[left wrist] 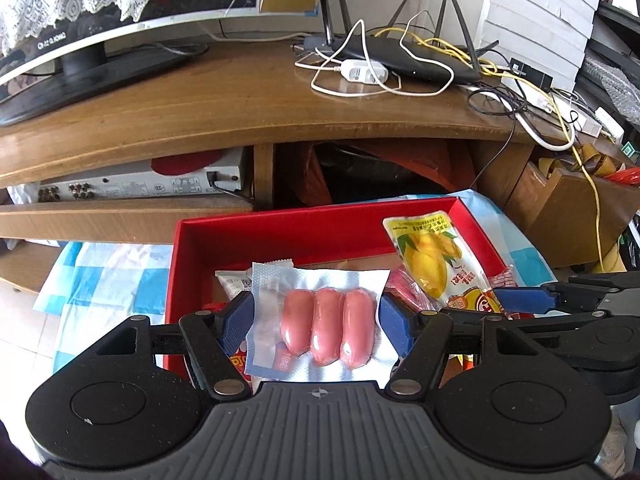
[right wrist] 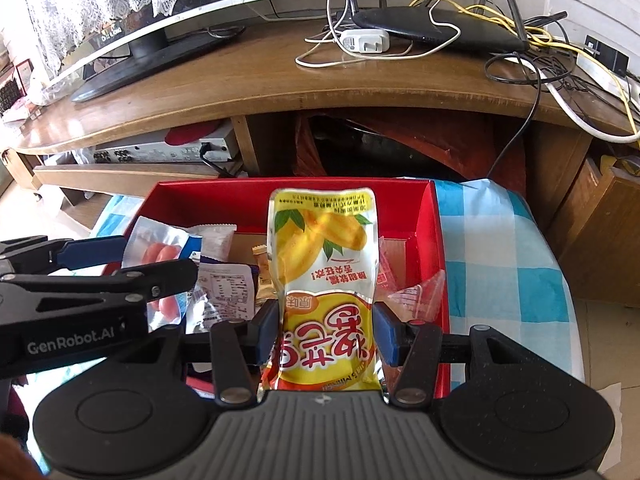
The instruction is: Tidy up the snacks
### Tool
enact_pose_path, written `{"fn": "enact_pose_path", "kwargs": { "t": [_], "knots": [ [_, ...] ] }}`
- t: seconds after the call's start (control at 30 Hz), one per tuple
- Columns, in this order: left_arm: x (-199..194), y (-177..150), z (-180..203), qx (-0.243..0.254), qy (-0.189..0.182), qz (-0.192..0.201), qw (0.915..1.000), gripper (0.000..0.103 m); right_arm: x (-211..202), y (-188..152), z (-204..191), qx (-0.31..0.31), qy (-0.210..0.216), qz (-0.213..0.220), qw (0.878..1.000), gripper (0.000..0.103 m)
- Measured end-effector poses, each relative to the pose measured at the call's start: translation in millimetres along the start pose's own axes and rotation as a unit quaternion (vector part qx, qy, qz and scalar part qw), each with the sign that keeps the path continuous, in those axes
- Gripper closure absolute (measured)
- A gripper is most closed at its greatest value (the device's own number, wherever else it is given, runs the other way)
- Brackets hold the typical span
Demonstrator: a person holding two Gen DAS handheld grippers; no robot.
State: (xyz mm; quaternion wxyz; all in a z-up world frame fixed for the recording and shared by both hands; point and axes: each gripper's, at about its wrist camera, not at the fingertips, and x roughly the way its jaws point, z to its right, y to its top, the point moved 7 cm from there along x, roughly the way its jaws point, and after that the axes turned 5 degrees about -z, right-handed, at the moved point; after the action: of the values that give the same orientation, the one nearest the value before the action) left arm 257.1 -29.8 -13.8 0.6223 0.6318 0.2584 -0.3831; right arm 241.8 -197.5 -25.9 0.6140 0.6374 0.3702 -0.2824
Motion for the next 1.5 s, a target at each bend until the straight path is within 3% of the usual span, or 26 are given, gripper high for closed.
{"fn": "enact_pose_path", "kwargs": {
  "t": [0.53, 1.1, 1.33, 1.5],
  "knots": [
    [15.4, -9.4, -21.4, -0.029, 0.024, -0.023, 0.999, 0.028, 23.0, 2.1, -14.4, -0.025, -0.001, 0.0, 1.0, 0.04],
    [10.8, -15.5, -30.3, -0.043, 0.039, -0.039, 0.9975, 0.014, 13.5, 4.4, -14.9, -0.018, 0.0, 0.01, 1.0, 0.037],
    [-5.3, -14.3, -26.7, -0.046, 0.04, -0.017, 0.998, 0.013, -5.9, 6.2, -12.9, -0.005, 0.009, 0.028, 1.0, 0.035],
    [-19.3, -13.5, -24.8, -0.053, 0.044, 0.001, 0.9977, 0.005, -24.0, 4.6, -11.5, 0.005, 0.014, 0.042, 0.999, 0.035]
  ]
}}
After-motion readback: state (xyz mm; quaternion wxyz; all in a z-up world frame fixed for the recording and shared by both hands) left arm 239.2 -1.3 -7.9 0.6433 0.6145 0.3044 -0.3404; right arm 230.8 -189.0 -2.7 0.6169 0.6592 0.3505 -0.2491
